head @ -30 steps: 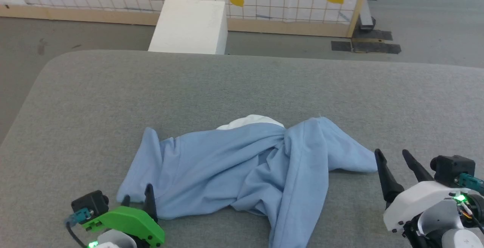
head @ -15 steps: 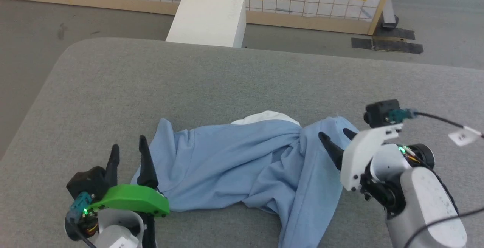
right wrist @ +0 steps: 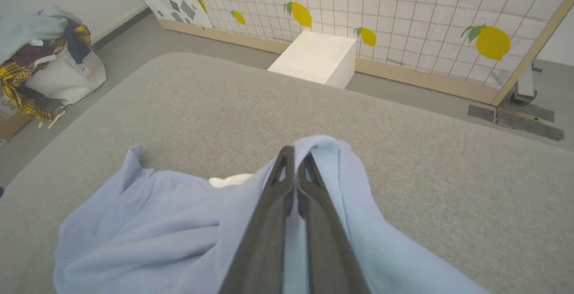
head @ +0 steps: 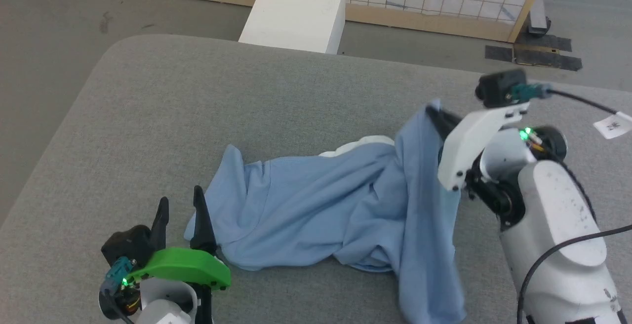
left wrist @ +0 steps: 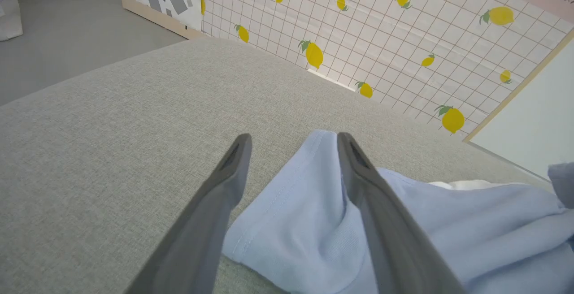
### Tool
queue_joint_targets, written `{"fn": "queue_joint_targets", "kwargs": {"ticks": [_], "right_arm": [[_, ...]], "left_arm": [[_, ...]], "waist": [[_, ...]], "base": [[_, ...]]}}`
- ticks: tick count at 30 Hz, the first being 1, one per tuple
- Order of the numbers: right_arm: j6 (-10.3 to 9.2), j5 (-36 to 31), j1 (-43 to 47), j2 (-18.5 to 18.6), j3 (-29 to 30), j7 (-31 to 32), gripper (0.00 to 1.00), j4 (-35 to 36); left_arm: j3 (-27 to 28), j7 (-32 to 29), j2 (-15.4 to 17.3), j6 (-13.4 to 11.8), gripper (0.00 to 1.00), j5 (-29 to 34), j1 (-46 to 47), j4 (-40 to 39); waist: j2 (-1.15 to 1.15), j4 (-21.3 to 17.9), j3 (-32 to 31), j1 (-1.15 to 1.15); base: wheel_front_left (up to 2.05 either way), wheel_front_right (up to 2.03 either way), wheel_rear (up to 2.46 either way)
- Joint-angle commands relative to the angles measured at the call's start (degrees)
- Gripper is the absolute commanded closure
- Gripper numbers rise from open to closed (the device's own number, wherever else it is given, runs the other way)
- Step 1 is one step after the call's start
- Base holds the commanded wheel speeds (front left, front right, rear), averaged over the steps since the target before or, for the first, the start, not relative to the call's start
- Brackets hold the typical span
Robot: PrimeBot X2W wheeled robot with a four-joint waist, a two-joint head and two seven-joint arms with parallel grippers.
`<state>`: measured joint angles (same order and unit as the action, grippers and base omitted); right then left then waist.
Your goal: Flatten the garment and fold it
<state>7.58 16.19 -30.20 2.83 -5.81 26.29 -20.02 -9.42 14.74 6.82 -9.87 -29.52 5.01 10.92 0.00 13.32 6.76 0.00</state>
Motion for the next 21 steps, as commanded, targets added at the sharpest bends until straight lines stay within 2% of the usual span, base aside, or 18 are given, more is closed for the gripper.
{"fn": "queue_joint_targets", "kwargs": {"ticks": [1,5,9,12,16,21], "right_arm": [[-0.09,-0.06,-1.44,0.05,-0.20,-2.61,1.00,1.08],[-0.09,-1.52,-0.28,0.05,2.70,-7.97,1.00,3.98],[-0.09,-1.10,6.47,0.05,11.68,-9.60,1.00,5.17],[-0.09,0.68,12.45,0.05,19.45,-9.32,1.00,3.36],[-0.09,1.12,17.98,0.05,26.75,-8.91,1.00,-0.11],[-0.09,0.07,22.50,0.05,31.84,-9.34,1.00,-2.29]], "left_arm": [[0.57,0.25,-0.46,0.55,0.00,0.89,0.40,0.30],[1.73,0.26,-0.94,1.29,0.00,1.89,0.14,0.96],[2.29,0.26,-1.24,1.97,0.00,2.45,-0.68,1.63],[2.69,0.26,-1.28,2.33,0.00,2.72,-1.10,1.93],[2.90,0.26,-1.06,2.58,0.00,3.10,-1.25,2.12],[2.93,0.26,-0.79,2.82,0.00,3.15,-1.13,2.46]], "waist": [[0.00,-0.57,-0.47,0.00],[0.00,-2.07,-1.69,0.00],[0.00,-4.00,-2.80,0.00],[0.00,-5.61,-3.19,0.00],[0.00,-7.64,-3.23,0.00],[0.00,-9.67,-3.15,0.00]], "base": [[0.00,0.00,0.00],[0.00,0.00,0.00],[0.00,0.00,0.00],[0.00,0.00,0.00],[0.00,0.00,0.00],[0.00,0.00,0.00]]}}
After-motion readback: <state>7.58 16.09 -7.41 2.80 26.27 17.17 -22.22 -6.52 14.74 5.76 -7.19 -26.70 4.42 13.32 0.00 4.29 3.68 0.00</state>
